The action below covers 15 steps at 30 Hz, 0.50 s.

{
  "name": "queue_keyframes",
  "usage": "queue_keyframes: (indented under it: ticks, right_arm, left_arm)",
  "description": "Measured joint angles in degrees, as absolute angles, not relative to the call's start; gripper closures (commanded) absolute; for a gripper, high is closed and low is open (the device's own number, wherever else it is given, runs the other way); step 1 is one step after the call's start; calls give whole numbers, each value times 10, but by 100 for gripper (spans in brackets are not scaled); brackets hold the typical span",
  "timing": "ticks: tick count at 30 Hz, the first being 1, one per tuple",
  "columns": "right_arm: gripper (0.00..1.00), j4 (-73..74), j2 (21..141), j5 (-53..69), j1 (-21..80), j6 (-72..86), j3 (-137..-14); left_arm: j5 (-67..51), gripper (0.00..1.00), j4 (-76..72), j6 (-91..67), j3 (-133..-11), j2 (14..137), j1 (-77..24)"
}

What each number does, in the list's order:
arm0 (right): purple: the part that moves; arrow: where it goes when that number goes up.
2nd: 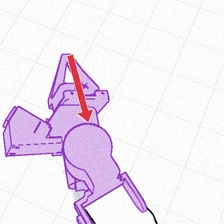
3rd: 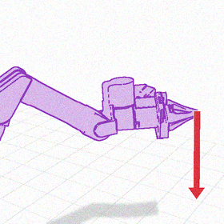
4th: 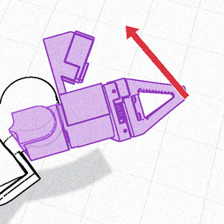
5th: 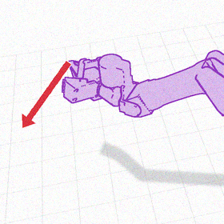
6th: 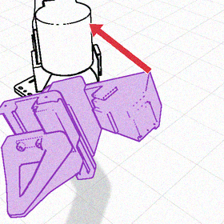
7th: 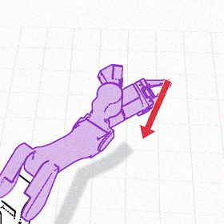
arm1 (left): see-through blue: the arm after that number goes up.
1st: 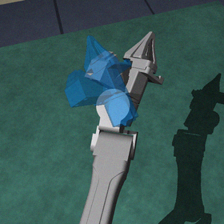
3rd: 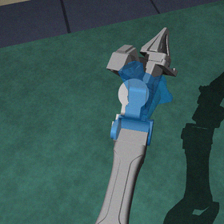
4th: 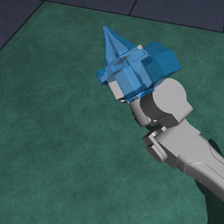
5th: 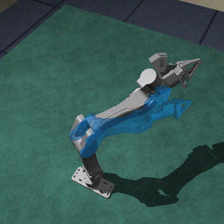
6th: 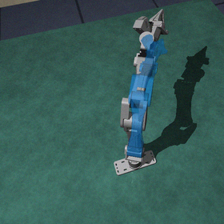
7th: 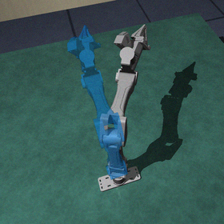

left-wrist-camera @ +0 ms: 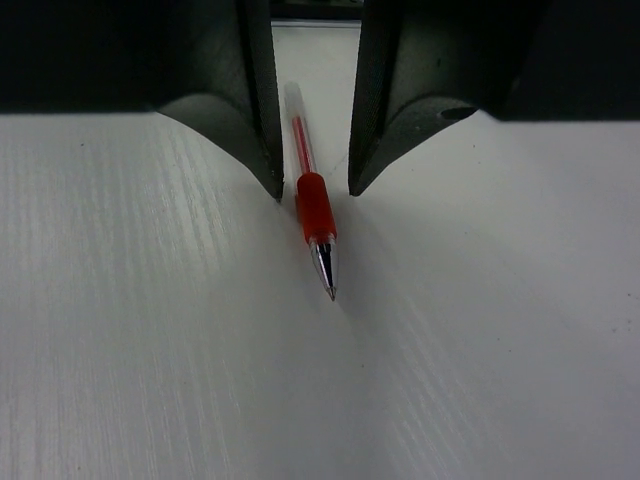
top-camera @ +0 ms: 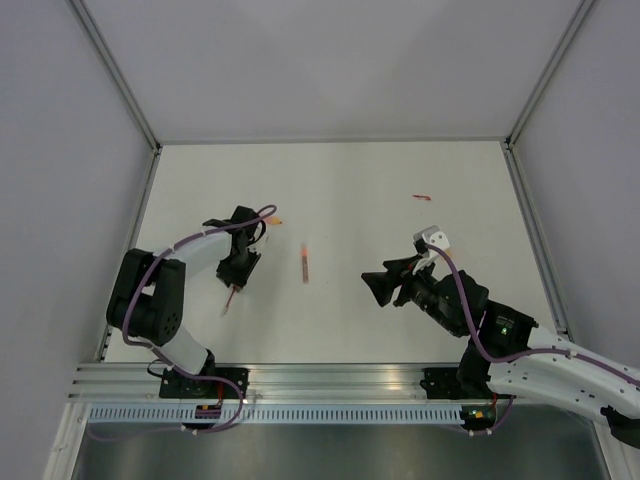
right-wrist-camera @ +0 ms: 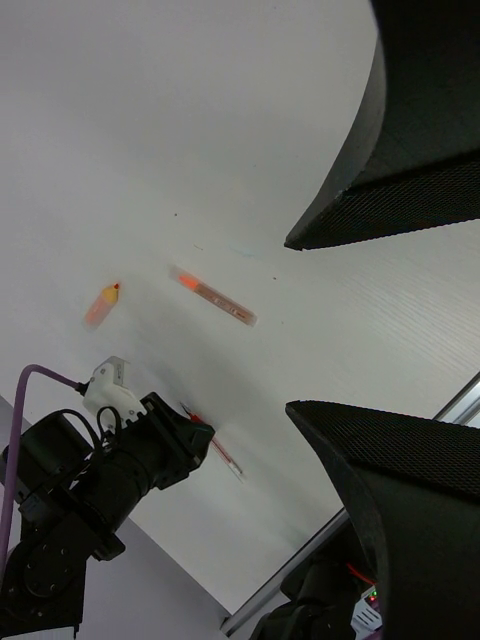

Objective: Insert the pens into the pen caps

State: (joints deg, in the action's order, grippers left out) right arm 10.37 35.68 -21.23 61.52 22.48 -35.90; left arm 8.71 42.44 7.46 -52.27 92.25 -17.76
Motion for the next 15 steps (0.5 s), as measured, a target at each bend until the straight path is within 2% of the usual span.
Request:
queue_keyframes:
  ticks: [6,9,13,15]
  right_arm:
    - [32,103,358,-212,615,225,-359]
    - [32,103,364,-212,615,225,-359]
    - [32,103,371,-208,615,225,-359]
    - [32,103,371,-208,615,225,-359]
  left_arm:
    - [84,69,430,81,-535,947,-178]
    - [78,77,441,86,-549,962,-178]
    - [67,98,451,93,-560,974,-179]
    - [61,98,454,97,-562,975,-178]
